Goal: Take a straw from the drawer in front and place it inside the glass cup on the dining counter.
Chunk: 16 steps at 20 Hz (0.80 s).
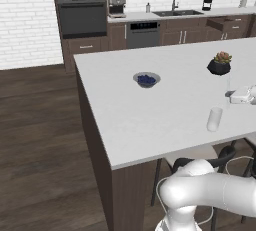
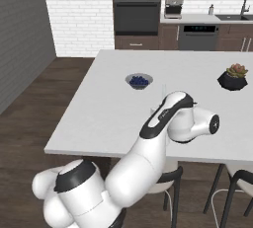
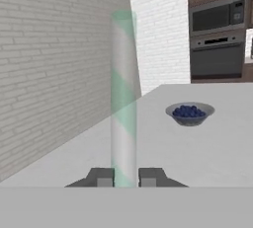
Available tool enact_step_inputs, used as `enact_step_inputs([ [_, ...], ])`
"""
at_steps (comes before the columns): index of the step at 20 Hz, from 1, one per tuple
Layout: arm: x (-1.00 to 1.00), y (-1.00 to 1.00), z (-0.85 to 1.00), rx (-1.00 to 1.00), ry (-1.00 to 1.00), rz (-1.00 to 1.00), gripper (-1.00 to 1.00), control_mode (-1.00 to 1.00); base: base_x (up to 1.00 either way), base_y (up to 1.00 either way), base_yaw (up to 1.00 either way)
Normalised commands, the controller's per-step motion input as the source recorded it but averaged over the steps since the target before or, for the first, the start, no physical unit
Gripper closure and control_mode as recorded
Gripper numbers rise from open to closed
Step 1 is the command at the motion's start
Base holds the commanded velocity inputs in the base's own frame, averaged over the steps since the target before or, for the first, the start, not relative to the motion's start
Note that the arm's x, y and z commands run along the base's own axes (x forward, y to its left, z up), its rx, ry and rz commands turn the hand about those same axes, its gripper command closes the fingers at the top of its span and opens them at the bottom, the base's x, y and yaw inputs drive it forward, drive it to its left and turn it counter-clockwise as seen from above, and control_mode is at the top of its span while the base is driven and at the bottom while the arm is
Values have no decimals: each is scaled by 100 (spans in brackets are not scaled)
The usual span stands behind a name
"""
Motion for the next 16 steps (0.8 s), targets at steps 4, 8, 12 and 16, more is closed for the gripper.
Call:
enact_step_inputs([
  [4,4,0,0,0,0,0,100,-100,0,0,0],
  [8,0,0,0,0,0,0,100,-100,0,0,0],
  [12,0,3,-8,0,0,0,100,-100,0,0,0],
  [16,0,6,-11,0,0,0,100,-100,0,0,0],
])
